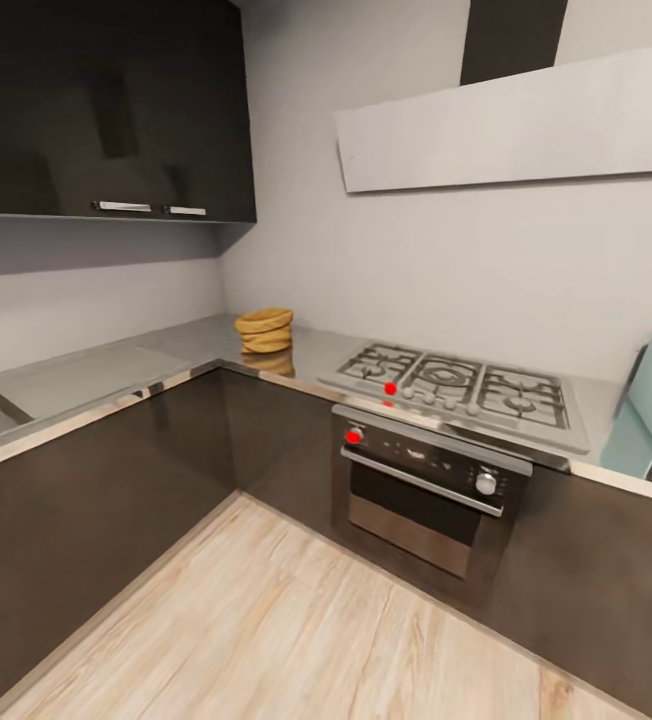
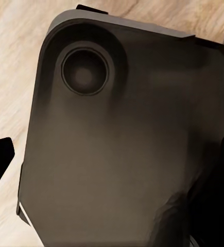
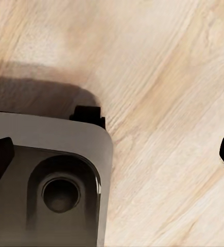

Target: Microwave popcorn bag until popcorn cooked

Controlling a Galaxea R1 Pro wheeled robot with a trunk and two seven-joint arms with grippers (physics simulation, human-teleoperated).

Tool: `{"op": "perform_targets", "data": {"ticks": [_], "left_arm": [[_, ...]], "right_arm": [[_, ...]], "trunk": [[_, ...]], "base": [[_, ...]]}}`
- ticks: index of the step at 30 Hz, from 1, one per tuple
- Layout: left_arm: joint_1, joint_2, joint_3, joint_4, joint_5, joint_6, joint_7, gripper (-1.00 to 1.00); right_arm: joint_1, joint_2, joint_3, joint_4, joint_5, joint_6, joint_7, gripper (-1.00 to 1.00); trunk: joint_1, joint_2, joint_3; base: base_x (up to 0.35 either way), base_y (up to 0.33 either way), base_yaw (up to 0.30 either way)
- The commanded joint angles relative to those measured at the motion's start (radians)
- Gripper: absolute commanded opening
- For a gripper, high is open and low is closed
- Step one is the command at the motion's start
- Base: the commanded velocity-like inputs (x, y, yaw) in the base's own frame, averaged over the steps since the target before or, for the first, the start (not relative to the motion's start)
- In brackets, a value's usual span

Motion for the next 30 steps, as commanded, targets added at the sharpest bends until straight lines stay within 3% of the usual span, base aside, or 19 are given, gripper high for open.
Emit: {"op": "perform_targets", "data": {"ticks": [1, 9, 30], "left_arm": [[0.001, 0.0, 0.0, -0.001, 0.007, -0.002, -0.001, 1.0], [0.0, 0.0, 0.0, -0.001, 0.007, -0.002, -0.001, 1.0], [0.001, 0.0, 0.0, -0.001, 0.007, -0.002, -0.001, 1.0]], "right_arm": [[-0.001, -0.001, -0.002, 0.003, 0.01, -0.006, 0.001, 1.0], [-0.002, -0.003, -0.002, 0.003, 0.01, -0.006, 0.002, 1.0], [-0.001, -0.002, -0.002, 0.003, 0.011, -0.007, 0.002, 1.0]], "trunk": [[0.0, 0.0, -0.001], [0.0, 0.0, -0.001], [0.0, 0.0, -0.001]], "base": [[0.186, 0.0, 0.065], [0.167, 0.03, 0.01], [0.226, 0.159, 0.0]]}}
